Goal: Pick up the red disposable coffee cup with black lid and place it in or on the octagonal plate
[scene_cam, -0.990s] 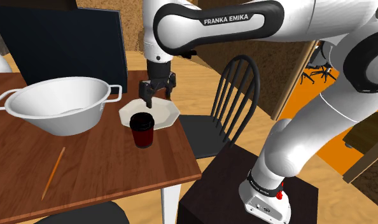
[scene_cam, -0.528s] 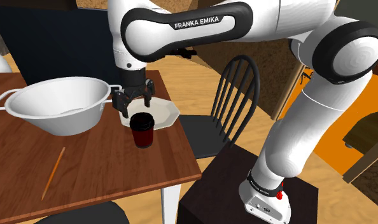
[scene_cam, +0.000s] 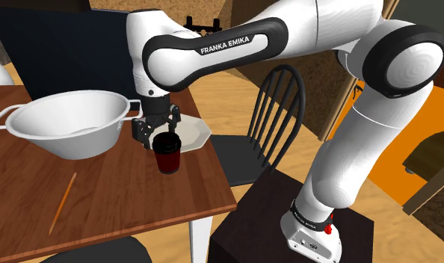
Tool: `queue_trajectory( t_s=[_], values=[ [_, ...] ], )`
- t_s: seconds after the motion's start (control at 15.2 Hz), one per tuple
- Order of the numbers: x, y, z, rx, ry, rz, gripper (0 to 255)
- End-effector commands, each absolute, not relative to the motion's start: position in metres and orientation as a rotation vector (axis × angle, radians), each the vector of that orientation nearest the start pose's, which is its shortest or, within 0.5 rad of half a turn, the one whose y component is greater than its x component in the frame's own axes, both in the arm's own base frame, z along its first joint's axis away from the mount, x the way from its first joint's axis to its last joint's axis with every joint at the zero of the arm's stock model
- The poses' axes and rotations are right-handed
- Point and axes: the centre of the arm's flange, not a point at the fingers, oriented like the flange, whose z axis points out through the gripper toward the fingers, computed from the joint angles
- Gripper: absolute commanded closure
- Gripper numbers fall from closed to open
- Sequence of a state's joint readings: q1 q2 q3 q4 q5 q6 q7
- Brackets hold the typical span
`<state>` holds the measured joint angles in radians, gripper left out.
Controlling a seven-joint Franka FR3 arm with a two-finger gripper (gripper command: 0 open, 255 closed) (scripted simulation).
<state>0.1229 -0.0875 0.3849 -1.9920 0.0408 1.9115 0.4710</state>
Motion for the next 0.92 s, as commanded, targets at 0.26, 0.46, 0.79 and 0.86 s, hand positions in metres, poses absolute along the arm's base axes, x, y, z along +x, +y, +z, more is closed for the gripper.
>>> queue_trajectory(
  t_s=[0.26,0.46,0.79,0.86],
  values=[
    [0.4631,0.2663,0.4954,-3.136,-0.034,0.002,0],
    [0.4631,0.2663,0.4955,-3.136,-0.034,0.002,255],
    [0.4631,0.2661,0.4956,-3.136,-0.034,0.002,255],
    [0.463,0.2663,0.4958,-3.136,-0.034,0.002,255]
  ],
)
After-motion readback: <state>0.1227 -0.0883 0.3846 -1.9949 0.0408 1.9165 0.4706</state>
